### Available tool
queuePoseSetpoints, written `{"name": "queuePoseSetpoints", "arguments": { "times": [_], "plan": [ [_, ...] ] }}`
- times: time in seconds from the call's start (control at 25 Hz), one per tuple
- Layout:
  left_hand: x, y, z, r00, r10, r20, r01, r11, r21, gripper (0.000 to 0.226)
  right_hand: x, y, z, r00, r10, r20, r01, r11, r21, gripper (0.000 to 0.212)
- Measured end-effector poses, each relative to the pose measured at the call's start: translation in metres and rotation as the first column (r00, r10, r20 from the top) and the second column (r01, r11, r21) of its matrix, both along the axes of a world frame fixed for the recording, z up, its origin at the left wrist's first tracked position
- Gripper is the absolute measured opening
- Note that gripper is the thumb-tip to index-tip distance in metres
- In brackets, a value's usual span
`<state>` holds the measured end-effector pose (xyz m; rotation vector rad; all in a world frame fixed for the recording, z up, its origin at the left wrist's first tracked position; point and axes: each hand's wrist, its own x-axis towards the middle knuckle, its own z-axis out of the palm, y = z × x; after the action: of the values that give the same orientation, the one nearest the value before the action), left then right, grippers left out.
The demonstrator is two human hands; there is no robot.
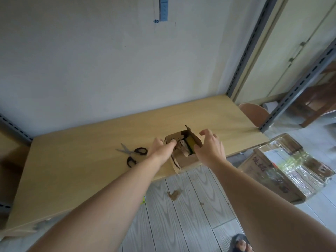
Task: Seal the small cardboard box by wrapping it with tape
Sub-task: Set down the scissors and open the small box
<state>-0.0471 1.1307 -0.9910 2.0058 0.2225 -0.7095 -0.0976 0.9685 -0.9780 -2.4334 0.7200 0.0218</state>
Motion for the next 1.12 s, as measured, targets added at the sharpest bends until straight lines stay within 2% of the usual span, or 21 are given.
{"name": "queuePoseSetpoints", "arguments": {
  "times": [0.08, 0.12, 0.16, 0.28, 0.44, 0.52, 0.6, 0.64, 0.76, 0.92, 1.12],
  "plan": [
    [-0.005, -0.018, -0.004, 0.989, 0.019, -0.147, -0.024, 0.999, -0.034, 0.100, -0.001, -0.001, -0.008, 0.995, 0.008, -0.102, 0.002, 0.996, 0.090, 0.052],
    [-0.007, -0.026, -0.008, 0.988, 0.007, -0.157, -0.008, 1.000, -0.009, 0.110, -0.001, -0.001, -0.012, 0.989, 0.028, -0.142, -0.009, 0.991, 0.135, 0.051],
    [-0.010, -0.034, -0.012, 0.991, 0.004, -0.134, -0.001, 1.000, 0.022, 0.110, 0.000, 0.001, -0.015, 0.984, 0.051, -0.168, -0.023, 0.985, 0.169, 0.047],
    [-0.016, -0.046, -0.019, 0.996, 0.077, -0.053, -0.073, 0.995, 0.066, 0.073, 0.003, 0.004, -0.018, 0.982, 0.090, -0.166, -0.064, 0.985, 0.159, 0.041],
    [-0.014, -0.030, -0.007, 0.989, 0.137, -0.056, -0.139, 0.990, -0.037, 0.058, 0.005, 0.009, -0.004, 0.978, 0.161, -0.136, -0.144, 0.981, 0.128, 0.044],
    [-0.013, -0.010, 0.004, 0.988, 0.156, -0.002, -0.156, 0.984, -0.084, 0.046, 0.006, 0.014, 0.008, 0.978, 0.190, -0.083, -0.179, 0.976, 0.123, 0.038],
    [-0.013, 0.020, 0.017, 0.987, 0.163, 0.004, -0.159, 0.968, -0.193, 0.031, 0.007, 0.026, 0.019, 0.976, 0.215, -0.029, -0.210, 0.970, 0.125, 0.030],
    [-0.014, 0.039, 0.024, 0.989, 0.147, -0.013, -0.145, 0.957, -0.250, 0.030, 0.006, 0.035, 0.025, 0.973, 0.231, -0.009, -0.227, 0.964, 0.137, 0.028],
    [-0.026, 0.098, 0.042, 0.994, 0.109, -0.030, -0.113, 0.938, -0.327, 0.046, -0.003, 0.074, 0.034, 0.959, 0.281, 0.035, -0.282, 0.938, 0.200, 0.024],
    [-0.052, 0.152, 0.057, 0.975, 0.221, 0.002, -0.206, 0.915, -0.346, 0.048, -0.009, 0.129, 0.039, 0.923, 0.370, 0.102, -0.383, 0.898, 0.215, 0.019],
    [-0.058, 0.217, 0.055, 0.936, 0.349, 0.044, -0.315, 0.887, -0.337, 0.054, -0.001, 0.190, 0.038, 0.896, 0.436, 0.082, -0.439, 0.845, 0.306, 0.014]
  ]
}}
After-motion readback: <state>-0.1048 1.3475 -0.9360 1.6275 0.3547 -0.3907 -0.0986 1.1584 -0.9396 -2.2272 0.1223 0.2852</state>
